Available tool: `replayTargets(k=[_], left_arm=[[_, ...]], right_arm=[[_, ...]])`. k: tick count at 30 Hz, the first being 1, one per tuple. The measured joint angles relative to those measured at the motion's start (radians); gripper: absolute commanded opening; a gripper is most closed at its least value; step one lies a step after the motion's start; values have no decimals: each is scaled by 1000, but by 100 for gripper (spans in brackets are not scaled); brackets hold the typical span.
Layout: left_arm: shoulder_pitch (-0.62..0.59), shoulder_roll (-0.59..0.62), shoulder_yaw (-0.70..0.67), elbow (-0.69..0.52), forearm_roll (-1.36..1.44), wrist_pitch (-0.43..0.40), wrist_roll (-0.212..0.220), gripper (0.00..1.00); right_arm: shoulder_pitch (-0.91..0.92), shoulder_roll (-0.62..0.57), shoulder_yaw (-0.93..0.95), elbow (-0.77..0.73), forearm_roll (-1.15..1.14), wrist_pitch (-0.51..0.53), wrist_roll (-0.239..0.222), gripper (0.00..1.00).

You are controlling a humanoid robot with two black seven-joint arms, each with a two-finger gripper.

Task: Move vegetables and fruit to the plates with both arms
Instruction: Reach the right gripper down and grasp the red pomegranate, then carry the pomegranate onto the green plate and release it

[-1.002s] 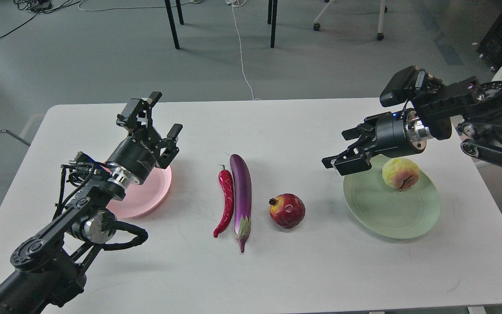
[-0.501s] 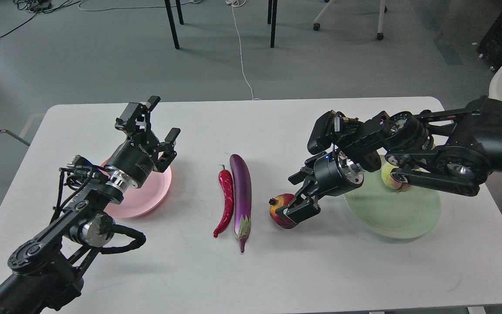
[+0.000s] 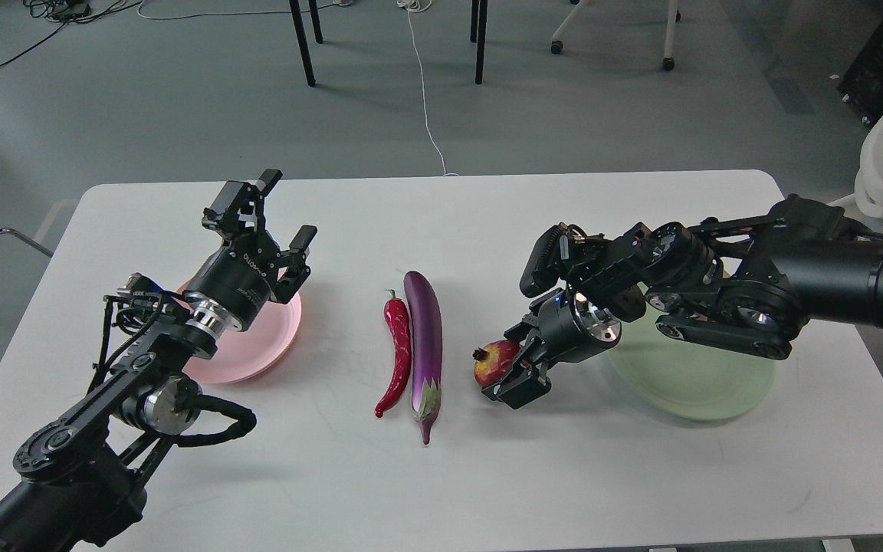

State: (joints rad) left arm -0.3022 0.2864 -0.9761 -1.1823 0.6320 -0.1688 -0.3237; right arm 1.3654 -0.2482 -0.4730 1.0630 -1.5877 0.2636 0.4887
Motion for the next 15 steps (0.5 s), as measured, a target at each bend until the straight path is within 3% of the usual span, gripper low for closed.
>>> replayTargets(k=[6,12,15], left_arm=[[3,1,-1,0,-1,-1,-1,98],[3,10,-2,0,-2,-1,-1,98],[3,13,-2,-1,-3,-1,-1,98]], right_arm=[[-14,48,-8,-51,0,-6,0,93],[-14,77,-39,-64,0,-11,0,58],[-11,76,-54,-65,0,-11,0,50]])
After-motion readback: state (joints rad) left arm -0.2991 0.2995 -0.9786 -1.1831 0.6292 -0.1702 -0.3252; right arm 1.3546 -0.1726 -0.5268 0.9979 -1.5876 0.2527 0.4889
